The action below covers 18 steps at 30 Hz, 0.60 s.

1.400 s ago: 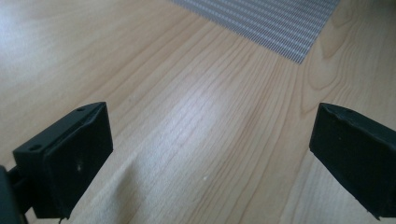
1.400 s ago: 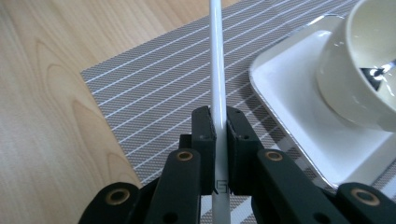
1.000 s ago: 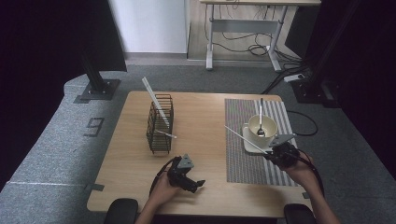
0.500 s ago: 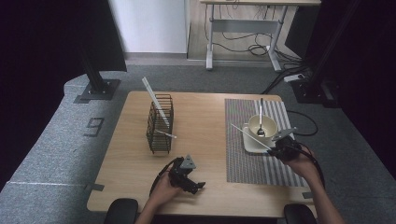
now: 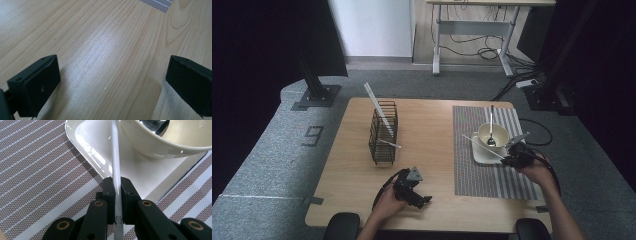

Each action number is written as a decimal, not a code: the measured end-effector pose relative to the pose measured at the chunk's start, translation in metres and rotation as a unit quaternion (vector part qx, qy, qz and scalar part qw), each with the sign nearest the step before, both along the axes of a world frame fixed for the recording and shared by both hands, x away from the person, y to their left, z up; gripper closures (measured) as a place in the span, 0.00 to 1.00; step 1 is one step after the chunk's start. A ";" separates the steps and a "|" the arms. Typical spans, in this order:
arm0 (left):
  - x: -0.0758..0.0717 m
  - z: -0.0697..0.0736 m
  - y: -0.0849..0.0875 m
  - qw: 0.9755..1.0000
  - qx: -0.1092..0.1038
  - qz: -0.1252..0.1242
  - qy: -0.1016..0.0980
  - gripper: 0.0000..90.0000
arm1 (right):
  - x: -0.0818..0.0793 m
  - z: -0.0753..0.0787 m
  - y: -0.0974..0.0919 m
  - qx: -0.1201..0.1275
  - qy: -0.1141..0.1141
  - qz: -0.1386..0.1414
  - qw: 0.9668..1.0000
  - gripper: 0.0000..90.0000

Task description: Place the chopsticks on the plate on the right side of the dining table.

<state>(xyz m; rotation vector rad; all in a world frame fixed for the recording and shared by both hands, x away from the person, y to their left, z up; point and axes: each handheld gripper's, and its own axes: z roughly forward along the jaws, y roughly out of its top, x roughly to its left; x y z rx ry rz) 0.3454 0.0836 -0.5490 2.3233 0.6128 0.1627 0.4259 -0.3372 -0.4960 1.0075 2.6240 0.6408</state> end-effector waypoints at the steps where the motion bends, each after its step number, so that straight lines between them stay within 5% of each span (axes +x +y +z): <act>1: 0.000 0.000 0.000 1.000 0.001 0.000 0.000 0.00 | 0.001 -0.001 0.000 -0.001 -0.001 0.003 1.000 0.92; 18: -0.001 0.000 -0.001 1.000 0.004 -0.002 0.000 0.00 | 0.011 -0.006 -0.012 -0.007 0.010 0.007 1.000 0.88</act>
